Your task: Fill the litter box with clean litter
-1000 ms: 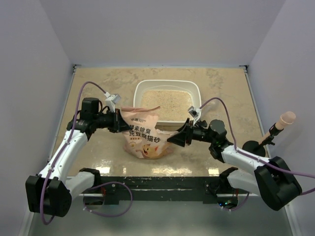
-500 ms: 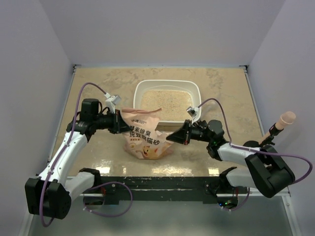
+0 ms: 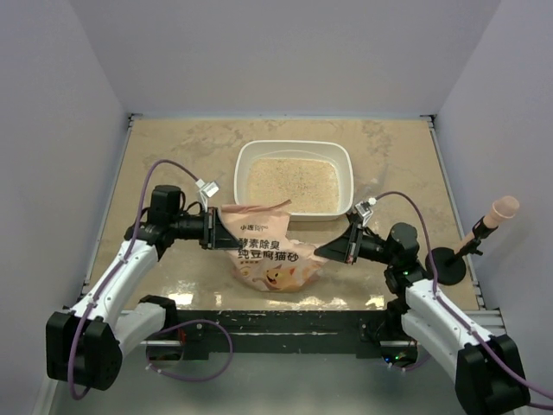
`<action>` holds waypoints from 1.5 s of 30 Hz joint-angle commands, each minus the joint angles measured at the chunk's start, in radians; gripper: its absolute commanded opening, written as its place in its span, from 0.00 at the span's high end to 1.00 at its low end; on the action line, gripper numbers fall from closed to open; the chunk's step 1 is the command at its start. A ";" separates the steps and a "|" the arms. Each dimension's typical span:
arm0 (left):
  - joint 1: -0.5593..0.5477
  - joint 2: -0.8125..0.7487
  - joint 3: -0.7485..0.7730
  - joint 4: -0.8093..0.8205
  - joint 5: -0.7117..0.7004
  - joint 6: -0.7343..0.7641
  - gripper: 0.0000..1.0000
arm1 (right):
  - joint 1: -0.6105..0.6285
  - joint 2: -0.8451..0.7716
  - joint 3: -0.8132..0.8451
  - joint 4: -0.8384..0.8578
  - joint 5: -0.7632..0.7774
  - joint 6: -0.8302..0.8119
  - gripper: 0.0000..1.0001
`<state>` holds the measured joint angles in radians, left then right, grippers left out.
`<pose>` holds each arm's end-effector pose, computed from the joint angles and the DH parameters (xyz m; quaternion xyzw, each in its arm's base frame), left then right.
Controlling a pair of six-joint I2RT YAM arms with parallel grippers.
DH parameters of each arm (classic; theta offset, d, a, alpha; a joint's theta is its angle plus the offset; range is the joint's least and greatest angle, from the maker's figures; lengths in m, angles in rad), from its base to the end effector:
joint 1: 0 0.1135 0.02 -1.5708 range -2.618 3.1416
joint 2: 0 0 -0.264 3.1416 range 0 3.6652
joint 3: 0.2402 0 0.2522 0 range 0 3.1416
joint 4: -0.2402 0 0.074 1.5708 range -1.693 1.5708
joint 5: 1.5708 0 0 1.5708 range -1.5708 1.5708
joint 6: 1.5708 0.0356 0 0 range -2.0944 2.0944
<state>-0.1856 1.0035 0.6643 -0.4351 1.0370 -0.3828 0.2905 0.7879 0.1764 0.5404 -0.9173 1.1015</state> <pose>0.1860 -0.0661 0.2468 0.1124 0.8156 -0.5329 0.1952 0.1492 0.0741 0.2023 -0.0184 0.7220 0.6404 0.2612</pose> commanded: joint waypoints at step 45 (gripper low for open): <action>0.026 0.029 -0.184 -0.093 0.075 -0.143 1.00 | 0.332 0.145 0.710 -0.865 0.306 -0.822 0.46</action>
<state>-0.1528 1.0161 0.4400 -0.4580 1.1595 -0.5743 0.4843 0.8707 0.8536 -0.2699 -0.6941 0.3653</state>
